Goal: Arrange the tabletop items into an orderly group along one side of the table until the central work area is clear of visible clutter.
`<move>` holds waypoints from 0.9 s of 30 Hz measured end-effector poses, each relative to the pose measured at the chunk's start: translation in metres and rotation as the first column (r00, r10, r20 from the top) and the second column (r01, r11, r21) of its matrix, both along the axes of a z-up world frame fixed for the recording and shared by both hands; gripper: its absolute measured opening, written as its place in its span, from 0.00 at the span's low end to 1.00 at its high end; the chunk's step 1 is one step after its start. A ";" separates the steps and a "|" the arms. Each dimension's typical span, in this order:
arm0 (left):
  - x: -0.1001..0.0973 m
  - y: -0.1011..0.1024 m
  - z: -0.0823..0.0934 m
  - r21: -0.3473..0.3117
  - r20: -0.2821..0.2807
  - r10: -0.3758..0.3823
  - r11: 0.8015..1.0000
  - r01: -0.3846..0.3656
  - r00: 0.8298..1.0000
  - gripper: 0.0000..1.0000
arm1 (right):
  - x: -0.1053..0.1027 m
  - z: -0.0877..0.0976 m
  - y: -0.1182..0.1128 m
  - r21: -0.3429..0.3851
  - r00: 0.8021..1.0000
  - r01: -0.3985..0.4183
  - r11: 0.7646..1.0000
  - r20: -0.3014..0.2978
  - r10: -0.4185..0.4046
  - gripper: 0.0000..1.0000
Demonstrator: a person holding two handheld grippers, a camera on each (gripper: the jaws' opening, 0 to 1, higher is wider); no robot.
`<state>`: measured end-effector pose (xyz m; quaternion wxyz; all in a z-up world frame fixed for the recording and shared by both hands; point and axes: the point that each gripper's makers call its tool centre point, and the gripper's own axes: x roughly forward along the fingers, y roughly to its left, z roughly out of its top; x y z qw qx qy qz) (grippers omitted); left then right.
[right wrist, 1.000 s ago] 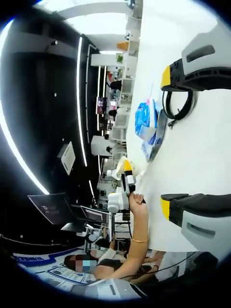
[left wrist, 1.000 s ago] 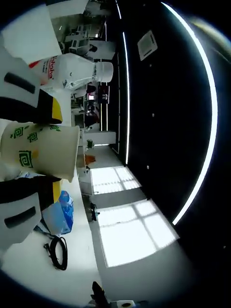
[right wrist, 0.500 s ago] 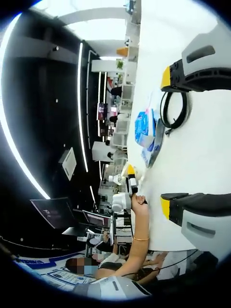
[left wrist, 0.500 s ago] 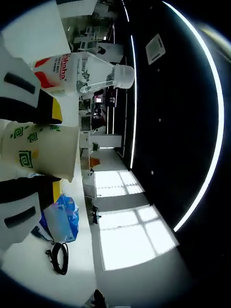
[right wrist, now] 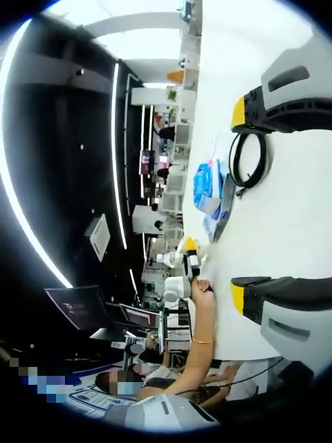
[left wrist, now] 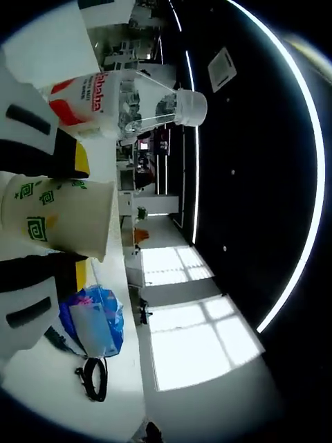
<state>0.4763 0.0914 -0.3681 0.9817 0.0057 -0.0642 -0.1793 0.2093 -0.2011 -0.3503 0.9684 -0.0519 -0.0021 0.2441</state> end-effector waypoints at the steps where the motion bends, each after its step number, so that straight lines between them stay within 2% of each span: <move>1: 0.001 0.000 0.000 -0.006 -0.002 -0.001 1.000 0.001 1.000 0.41 | 0.000 -0.001 0.000 -0.002 1.000 0.000 1.000 -0.001 0.000 0.82; 5: 0.001 0.003 -0.001 -0.008 -0.007 0.020 1.000 -0.020 1.000 0.41 | -0.001 -0.005 0.002 -0.001 1.000 -0.003 1.000 -0.012 0.003 0.82; 14: 0.008 0.001 -0.003 -0.019 -0.011 0.016 1.000 -0.016 1.000 0.41 | -0.005 -0.006 0.002 -0.004 1.000 -0.004 1.000 -0.015 0.004 0.82; 18: 0.011 0.005 -0.011 -0.004 -0.047 0.042 0.999 -0.043 0.998 0.42 | -0.006 -0.005 0.000 -0.002 1.000 0.003 1.000 -0.012 -0.003 0.82; 20: 0.010 0.005 -0.011 -0.017 -0.050 0.042 0.999 -0.043 0.998 0.42 | -0.007 -0.004 -0.001 -0.005 1.000 0.005 1.000 -0.010 -0.005 0.82; 24: 0.010 0.004 -0.011 -0.003 -0.046 0.040 0.999 -0.041 0.998 0.43 | -0.008 -0.004 0.002 0.000 1.000 -0.007 1.000 -0.009 0.007 0.82; 27: 0.009 0.005 -0.014 -0.003 -0.068 0.046 0.999 -0.046 0.997 0.43 | -0.009 -0.006 0.003 -0.004 1.000 -0.012 1.000 -0.011 0.012 0.82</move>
